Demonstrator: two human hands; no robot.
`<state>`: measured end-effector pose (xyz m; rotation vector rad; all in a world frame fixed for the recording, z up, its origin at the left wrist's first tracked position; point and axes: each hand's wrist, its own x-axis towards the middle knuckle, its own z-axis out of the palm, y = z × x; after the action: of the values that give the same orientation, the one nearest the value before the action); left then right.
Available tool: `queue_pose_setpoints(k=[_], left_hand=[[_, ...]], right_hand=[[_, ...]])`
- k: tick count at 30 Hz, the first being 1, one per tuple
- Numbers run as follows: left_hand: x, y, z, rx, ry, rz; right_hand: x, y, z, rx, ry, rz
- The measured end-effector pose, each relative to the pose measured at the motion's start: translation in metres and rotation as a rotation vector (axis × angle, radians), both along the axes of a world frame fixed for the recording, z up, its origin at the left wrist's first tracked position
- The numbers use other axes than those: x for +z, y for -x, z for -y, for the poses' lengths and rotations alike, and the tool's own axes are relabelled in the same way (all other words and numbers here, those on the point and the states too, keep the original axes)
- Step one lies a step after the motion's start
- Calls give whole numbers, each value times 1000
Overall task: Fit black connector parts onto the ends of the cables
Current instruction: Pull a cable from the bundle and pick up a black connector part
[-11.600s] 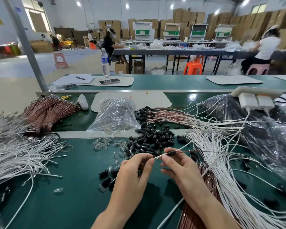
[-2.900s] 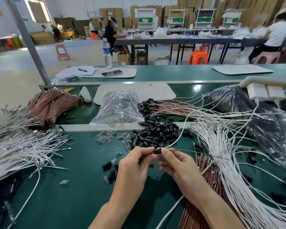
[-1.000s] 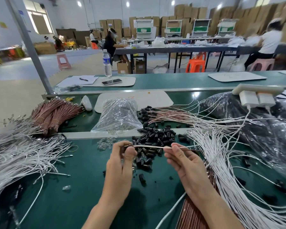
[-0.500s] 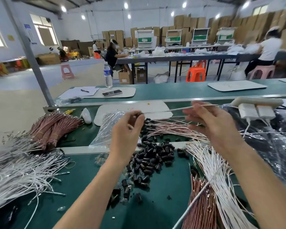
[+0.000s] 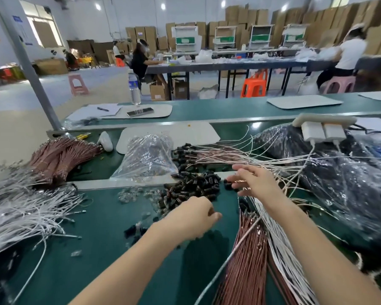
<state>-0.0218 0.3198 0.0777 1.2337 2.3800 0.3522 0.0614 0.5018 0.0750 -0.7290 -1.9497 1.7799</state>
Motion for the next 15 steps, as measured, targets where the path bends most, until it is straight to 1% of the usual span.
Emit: queue_pose_setpoints(k=[2, 4, 6, 9, 15], left_hand=[[-1, -20, 1, -17, 47, 0], [-5, -35, -2, -19, 76, -45], [-9, -47, -11, 22, 55, -84], [-11, -66, -23, 91, -2, -59], [-12, -81, -38, 170, 6, -54]], right_hand=[[1, -3, 4, -25, 9, -30], [2, -6, 9, -51, 31, -61], [2, -8, 14, -69, 52, -86], [1, -10, 22, -90, 76, -108], [-6, -21, 30, -95, 96, -116]])
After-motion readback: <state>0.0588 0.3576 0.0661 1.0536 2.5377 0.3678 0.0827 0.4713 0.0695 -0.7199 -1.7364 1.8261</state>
